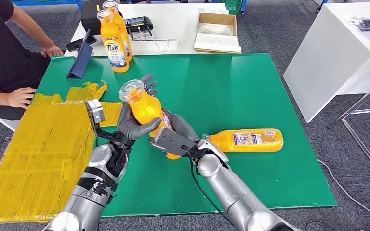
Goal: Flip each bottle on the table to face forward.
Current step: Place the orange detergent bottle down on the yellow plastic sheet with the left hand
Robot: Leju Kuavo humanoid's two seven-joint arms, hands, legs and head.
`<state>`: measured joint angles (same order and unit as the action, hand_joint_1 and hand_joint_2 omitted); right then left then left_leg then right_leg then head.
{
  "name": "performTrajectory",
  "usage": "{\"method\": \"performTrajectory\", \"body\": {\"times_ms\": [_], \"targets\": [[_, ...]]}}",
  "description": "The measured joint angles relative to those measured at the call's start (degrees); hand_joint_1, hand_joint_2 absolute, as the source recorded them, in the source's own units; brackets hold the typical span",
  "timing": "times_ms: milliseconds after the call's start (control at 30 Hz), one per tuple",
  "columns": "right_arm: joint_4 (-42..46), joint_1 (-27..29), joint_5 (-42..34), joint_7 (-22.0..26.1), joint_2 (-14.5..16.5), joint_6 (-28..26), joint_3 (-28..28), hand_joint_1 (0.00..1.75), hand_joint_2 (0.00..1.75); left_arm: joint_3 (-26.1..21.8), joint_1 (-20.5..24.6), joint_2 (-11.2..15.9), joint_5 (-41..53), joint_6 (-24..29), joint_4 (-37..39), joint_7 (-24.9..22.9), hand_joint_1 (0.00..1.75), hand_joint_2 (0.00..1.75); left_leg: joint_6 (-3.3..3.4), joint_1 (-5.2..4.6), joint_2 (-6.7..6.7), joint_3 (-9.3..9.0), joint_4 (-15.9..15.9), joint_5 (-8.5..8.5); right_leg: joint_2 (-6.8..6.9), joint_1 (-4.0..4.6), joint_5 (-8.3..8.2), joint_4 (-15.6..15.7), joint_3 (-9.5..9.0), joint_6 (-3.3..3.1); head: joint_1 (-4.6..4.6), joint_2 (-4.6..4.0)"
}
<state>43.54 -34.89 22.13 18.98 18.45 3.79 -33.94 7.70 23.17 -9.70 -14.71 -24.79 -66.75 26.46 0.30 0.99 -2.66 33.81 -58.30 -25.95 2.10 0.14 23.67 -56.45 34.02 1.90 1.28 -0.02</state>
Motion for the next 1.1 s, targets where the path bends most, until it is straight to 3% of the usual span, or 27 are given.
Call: {"method": "performTrajectory", "body": {"times_ms": [367, 500, 1100], "targets": [[-0.16, -1.62, -3.9, -4.2, 0.37, -0.69, -6.72, 1.75, 1.75, -0.01, -0.19, 0.87, 0.1, 1.85, 0.27, -0.82, 0.0, 1.75, 0.0, -0.05, 0.02, 0.01, 0.0, 0.0, 0.0, -0.04, 0.0, -0.01, 0.0, 0.0, -0.01, 0.0], [-0.35, -1.97, -4.07, -4.42, 0.35, -0.78, -7.45, 1.75, 1.75, -0.01, -0.19, 1.11, 0.1, 1.9, 0.39, -0.77, 1.75, 1.75, 0.0, -0.05, 0.02, 0.01, 0.0, 0.0, 0.0, -0.04, 0.0, -0.01, 0.0, 0.0, -0.01, 0.0], [-3.15, -2.8, -3.09, -2.12, 0.35, -3.63, -8.76, 1.75, 1.75, -0.23, -1.28, 1.67, 2.63, 0.49, -0.04, 3.18, 1.75, 1.75, 0.0, -0.06, 0.01, 0.01, 0.0, 0.0, 0.0, -0.04, 0.0, -0.02, 0.01, 0.0, -0.01, 0.0]]}}
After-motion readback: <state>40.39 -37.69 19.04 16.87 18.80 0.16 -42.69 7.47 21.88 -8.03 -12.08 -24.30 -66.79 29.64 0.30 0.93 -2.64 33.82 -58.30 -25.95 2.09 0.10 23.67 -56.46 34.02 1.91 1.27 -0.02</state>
